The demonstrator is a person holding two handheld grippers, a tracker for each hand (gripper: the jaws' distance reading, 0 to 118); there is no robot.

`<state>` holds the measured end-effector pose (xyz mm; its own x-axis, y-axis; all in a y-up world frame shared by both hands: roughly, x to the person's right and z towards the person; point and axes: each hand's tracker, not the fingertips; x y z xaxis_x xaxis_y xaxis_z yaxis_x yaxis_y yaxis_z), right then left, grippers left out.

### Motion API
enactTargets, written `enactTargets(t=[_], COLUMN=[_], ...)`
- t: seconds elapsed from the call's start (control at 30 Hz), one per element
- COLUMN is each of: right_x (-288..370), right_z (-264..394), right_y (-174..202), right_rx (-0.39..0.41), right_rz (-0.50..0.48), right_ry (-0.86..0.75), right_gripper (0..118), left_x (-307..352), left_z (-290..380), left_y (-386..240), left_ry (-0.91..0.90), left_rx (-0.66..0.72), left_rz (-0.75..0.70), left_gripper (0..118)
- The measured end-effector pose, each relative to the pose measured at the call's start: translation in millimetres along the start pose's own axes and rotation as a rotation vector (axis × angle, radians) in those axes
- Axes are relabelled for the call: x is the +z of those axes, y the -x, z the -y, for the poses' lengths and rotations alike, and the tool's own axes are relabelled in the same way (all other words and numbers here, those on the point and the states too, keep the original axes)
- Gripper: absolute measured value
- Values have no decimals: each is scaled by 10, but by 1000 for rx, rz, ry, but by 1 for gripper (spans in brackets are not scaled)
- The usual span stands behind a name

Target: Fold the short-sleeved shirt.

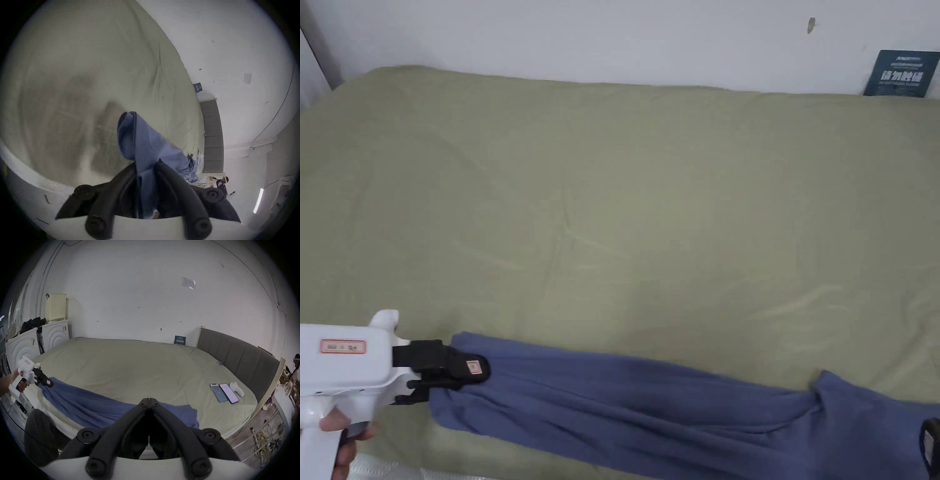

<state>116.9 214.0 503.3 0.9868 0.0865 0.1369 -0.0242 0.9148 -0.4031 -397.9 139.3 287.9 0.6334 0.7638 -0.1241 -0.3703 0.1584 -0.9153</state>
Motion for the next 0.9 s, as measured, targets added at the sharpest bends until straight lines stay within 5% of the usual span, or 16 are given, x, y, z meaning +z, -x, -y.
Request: enactTargets(t=[0.4, 0.67, 0.9], right_x=[53, 183, 212], right_z=[10, 80, 166], right_y=[-241, -465, -645], right_rx=[-63, -102, -141], right_rz=[-5, 28, 69], right_ry=[-42, -49, -29], right_gripper=[0, 0, 0], left_x=[111, -962, -2167], left_z=[375, 768, 1150], left_y=[-1086, -1950, -2021], left_ry=[-9, 144, 217], left_rx=[-217, -412, -450], left_rz=[-114, -134, -206], left_gripper=[8, 8, 14])
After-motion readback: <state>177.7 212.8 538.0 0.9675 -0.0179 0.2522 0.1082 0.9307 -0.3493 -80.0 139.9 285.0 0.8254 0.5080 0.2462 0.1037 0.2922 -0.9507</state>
